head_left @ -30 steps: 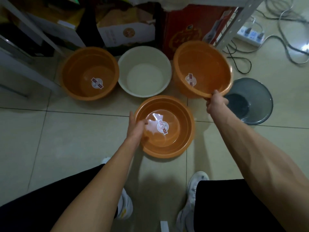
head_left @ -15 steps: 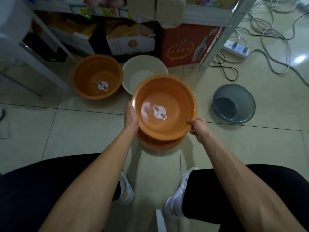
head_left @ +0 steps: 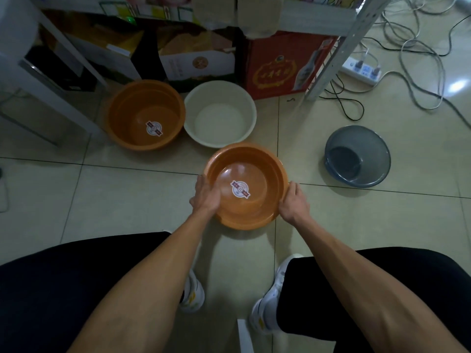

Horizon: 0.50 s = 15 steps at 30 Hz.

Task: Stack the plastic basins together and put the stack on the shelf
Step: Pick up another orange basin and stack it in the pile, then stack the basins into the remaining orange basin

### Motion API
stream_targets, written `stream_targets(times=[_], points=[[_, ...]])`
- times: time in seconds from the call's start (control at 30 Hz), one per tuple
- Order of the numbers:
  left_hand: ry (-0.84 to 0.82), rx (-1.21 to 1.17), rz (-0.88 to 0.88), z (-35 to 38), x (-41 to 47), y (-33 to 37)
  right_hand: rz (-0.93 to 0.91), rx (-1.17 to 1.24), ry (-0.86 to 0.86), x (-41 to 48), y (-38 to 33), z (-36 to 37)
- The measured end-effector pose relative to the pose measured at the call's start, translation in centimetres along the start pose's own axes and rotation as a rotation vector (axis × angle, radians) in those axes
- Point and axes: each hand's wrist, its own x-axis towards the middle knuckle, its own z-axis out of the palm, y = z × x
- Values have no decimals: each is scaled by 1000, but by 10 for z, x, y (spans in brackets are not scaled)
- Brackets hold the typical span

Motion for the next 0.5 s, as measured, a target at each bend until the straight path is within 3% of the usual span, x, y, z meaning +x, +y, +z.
stream_targets(times=[0.2,0.4,0.5], points=[[-93,325,92,14,15,-13,-181,-221,-82,1,-2,9],[-265,484,33,26,27,-48,-143,-265,-241,13,12,26],[-351,476,19,16,30,-44,-118,-407,-291,17,6,20]])
